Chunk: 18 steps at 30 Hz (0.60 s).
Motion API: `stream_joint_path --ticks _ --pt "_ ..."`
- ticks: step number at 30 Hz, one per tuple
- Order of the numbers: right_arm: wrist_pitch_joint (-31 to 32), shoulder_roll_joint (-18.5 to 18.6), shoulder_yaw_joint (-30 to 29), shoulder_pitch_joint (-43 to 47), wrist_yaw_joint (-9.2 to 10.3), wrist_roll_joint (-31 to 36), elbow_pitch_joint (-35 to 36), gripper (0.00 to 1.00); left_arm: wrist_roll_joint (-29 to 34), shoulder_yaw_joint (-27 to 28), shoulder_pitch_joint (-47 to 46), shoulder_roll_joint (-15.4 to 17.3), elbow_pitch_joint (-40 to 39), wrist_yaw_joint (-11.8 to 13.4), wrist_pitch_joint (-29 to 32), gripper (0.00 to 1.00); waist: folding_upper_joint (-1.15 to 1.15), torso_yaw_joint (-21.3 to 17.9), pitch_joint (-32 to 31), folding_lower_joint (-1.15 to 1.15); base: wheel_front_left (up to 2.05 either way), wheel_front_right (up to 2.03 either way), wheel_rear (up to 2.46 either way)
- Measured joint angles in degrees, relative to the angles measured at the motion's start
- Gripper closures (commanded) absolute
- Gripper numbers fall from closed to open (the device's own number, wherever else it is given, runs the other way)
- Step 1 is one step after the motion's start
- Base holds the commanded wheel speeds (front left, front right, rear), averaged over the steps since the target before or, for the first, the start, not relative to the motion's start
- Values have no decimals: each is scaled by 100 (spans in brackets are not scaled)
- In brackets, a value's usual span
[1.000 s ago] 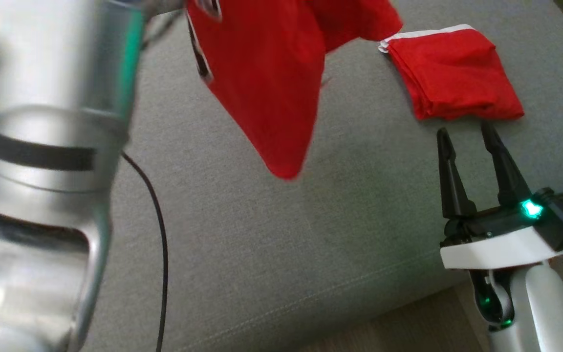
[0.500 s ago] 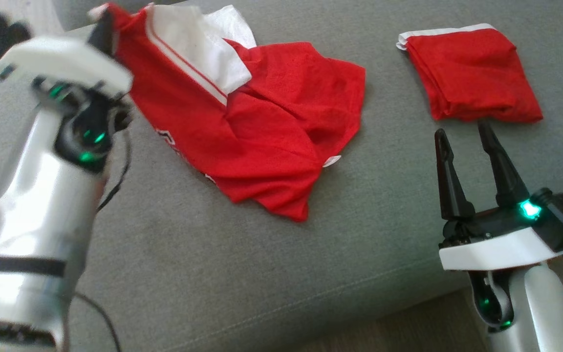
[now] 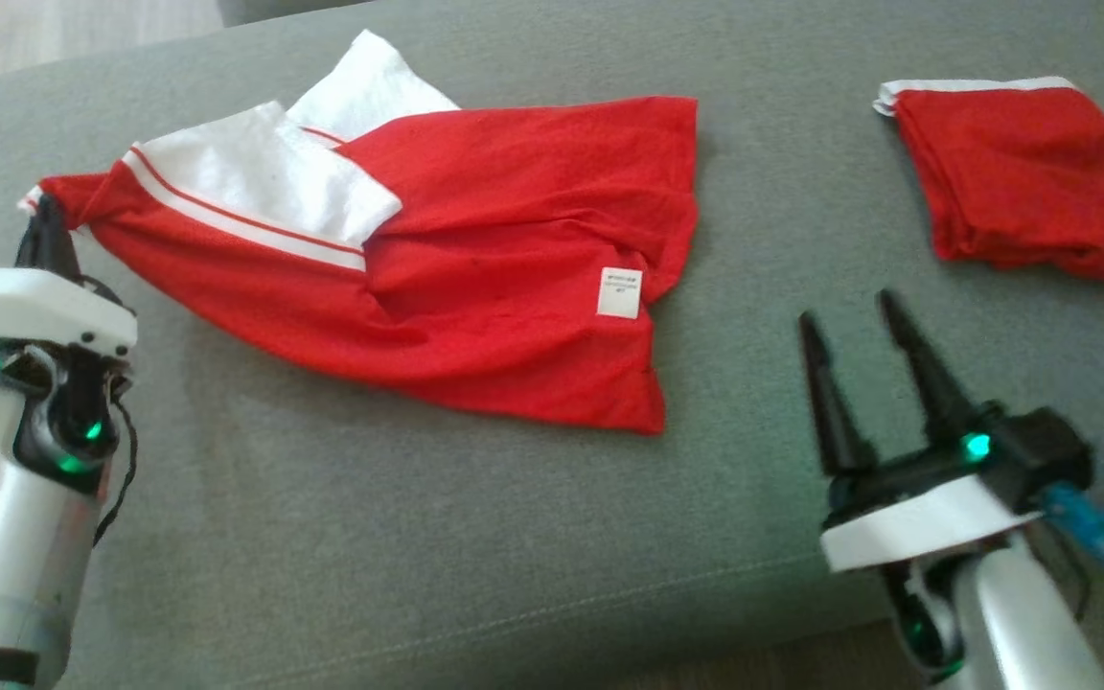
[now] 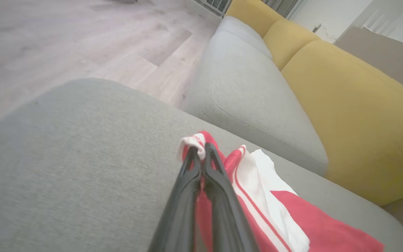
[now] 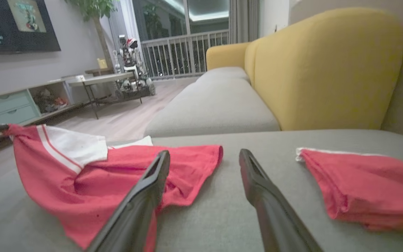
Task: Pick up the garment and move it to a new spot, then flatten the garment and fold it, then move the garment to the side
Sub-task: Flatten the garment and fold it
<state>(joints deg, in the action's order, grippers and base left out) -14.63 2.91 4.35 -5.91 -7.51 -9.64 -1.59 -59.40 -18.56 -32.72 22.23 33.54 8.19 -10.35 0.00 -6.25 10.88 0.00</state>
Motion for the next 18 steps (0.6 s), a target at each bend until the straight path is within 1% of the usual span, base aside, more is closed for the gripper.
stream_joint_path --ticks 1,3,4,5,6,10,11,14,16,18 --pt "0 0 73 0 0 20 -147 0 90 -31 15 33 -27 46 -52 100 0 42 7 0 0 0 0" --pt "0 0 255 -2 0 59 -405 0 207 -81 63 77 -71 51 -122 100 0 115 28 0 0 0 0" --pt "0 1 365 -8 0 56 -524 0 263 -94 102 82 -92 100 -180 96 0 146 43 0 0 0 0" --pt "0 1 472 -27 0 49 -659 0 355 -113 142 93 -110 143 -233 6 0 169 64 0 0 0 0" --pt "0 1 587 -57 0 48 -806 0 470 -114 193 99 -152 152 -285 0 0 187 89 0 0 0 0" --pt "1 2 990 -323 0 -114 -1348 0 861 -45 384 96 -447 318 -388 0 0 239 171 0 0 0 0" --pt "1 3 1058 -443 0 -191 -1485 0 1006 46 459 79 -589 361 -388 0 0 250 187 0 0 0 0" --pt "1 9 1152 -830 0 -425 -1898 0 1719 456 759 -30 -1294 504 -394 0 0 303 217 0 0 0 0" --pt "1 11 1135 -1074 0 -567 -2282 0 2168 642 1014 -258 -1809 595 -397 0 0 358 215 0 0 0 0" --pt "1 11 1029 -1273 0 -715 -2644 0 2584 669 1363 -555 -2264 646 -432 0 0 418 202 0 0 0 0"
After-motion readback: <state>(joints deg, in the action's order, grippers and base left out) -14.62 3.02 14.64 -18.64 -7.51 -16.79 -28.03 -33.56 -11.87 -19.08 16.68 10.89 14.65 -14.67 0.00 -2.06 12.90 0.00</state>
